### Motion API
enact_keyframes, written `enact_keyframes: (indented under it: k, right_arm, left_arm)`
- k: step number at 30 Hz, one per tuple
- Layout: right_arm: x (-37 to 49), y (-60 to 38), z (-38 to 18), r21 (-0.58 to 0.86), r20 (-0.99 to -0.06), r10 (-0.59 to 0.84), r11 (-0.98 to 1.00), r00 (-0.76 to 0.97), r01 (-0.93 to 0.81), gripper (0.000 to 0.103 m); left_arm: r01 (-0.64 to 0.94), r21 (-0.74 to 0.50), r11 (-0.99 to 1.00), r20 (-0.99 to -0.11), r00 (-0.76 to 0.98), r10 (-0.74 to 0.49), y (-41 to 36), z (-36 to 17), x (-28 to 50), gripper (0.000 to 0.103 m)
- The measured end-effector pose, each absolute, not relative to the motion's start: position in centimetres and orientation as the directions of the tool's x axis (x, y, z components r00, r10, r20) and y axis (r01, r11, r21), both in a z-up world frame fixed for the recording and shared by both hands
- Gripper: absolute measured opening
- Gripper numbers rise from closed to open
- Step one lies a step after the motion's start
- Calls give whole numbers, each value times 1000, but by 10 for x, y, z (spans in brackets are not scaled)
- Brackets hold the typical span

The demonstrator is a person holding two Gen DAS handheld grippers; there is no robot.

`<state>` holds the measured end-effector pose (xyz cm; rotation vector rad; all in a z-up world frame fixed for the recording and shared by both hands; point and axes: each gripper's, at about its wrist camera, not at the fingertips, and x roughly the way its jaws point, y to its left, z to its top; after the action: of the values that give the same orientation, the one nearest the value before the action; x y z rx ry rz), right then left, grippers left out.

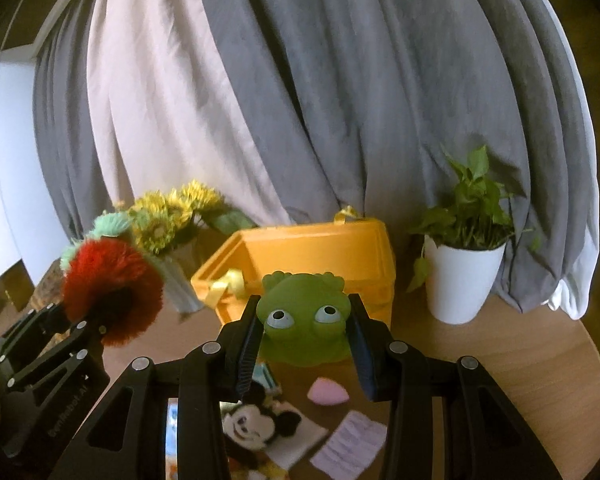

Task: Organize soft objects
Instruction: 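Lift the pom-pom and frog and carry both over the orange crate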

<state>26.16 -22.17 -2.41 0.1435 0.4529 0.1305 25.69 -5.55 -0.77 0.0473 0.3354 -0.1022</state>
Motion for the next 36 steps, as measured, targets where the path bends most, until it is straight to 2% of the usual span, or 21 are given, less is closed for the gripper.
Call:
enact_keyframes:
  k: [18, 29, 36]
  right_arm:
    - [324, -221, -5, 163, -382, 111, 985, 917, -51, 42]
    - [386, -224, -18, 171, -427, 106, 985, 898, -35, 42]
    - [421, -223, -36, 168, -486, 98, 986, 869, -17, 42]
  left_arm:
    - [147, 45, 988, -270, 954, -129, -60, 5, 331, 36]
    - [151, 74, 986, -315, 941, -121, -62, -12, 397, 36]
    - [176, 66, 982, -377, 916, -139, -67, -29, 436, 36]
